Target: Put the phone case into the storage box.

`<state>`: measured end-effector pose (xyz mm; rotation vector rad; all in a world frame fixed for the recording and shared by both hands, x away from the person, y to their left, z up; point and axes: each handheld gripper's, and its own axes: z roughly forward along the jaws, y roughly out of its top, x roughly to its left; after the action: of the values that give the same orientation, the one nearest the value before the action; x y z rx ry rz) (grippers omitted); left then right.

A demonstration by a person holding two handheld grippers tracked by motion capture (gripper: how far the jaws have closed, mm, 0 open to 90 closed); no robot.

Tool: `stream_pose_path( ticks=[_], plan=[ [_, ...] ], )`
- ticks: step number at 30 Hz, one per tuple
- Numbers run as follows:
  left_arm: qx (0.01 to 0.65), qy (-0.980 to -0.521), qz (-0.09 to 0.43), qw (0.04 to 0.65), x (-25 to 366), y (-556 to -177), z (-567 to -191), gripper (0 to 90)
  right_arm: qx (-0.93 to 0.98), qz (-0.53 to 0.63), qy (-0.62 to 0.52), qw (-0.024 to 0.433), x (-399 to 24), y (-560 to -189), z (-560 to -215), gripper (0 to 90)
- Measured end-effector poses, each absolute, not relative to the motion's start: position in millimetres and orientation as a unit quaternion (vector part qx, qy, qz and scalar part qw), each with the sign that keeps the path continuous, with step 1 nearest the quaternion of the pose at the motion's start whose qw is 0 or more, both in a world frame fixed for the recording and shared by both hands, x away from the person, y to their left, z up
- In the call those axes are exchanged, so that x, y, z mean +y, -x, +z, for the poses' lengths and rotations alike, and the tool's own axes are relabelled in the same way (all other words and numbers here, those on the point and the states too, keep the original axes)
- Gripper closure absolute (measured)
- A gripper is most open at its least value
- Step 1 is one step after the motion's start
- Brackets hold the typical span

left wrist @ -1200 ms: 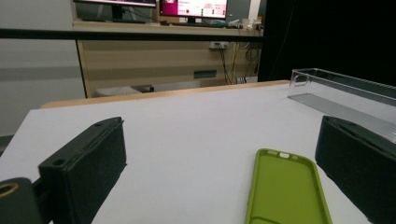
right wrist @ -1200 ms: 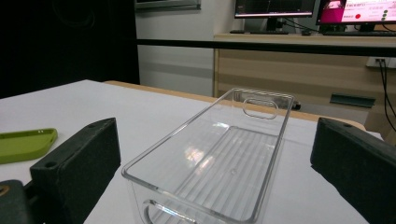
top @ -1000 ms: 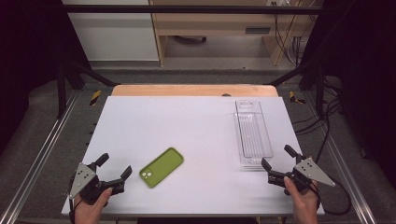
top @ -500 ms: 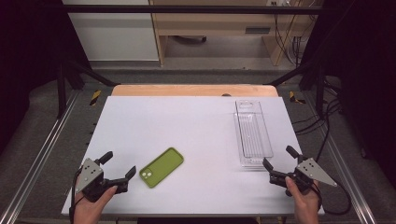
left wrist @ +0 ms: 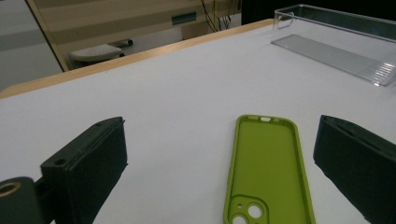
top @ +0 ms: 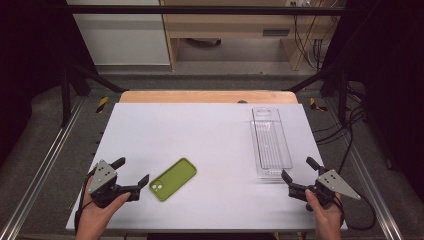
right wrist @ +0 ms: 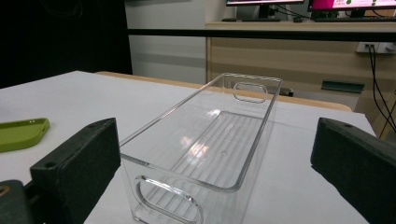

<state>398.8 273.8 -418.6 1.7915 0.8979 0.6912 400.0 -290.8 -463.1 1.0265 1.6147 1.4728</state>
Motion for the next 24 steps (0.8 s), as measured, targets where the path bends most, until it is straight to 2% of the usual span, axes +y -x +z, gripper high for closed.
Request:
stream_pose_path(
  ticks=[7,12,13,14,15,24],
  plan=[
    [0.369,-0.748,0.275,0.479,268,-407,-420,3.0,0.626,0.569,-0.398,0.354,-291,-400,-464,1.9],
    [0.373,-0.755,0.275,0.464,264,-411,-422,7.9,0.629,0.566,-0.398,0.354,-290,-400,-463,1.9],
    [0.374,-0.757,0.276,0.460,263,-412,-423,18.5,0.630,0.565,-0.398,0.354,-290,-400,-464,1.9],
    [0.376,-0.757,0.276,0.457,262,-413,-423,18.5,0.630,0.565,-0.398,0.354,-290,-400,-464,1.9],
    [0.373,-0.759,0.271,0.460,261,-414,-424,25.3,0.631,0.564,-0.397,0.355,-290,-400,-464,2.0],
    [0.379,-0.761,0.269,0.454,255,-425,-431,23.6,0.634,0.561,-0.396,0.355,-290,-400,-464,2.0]
  ],
)
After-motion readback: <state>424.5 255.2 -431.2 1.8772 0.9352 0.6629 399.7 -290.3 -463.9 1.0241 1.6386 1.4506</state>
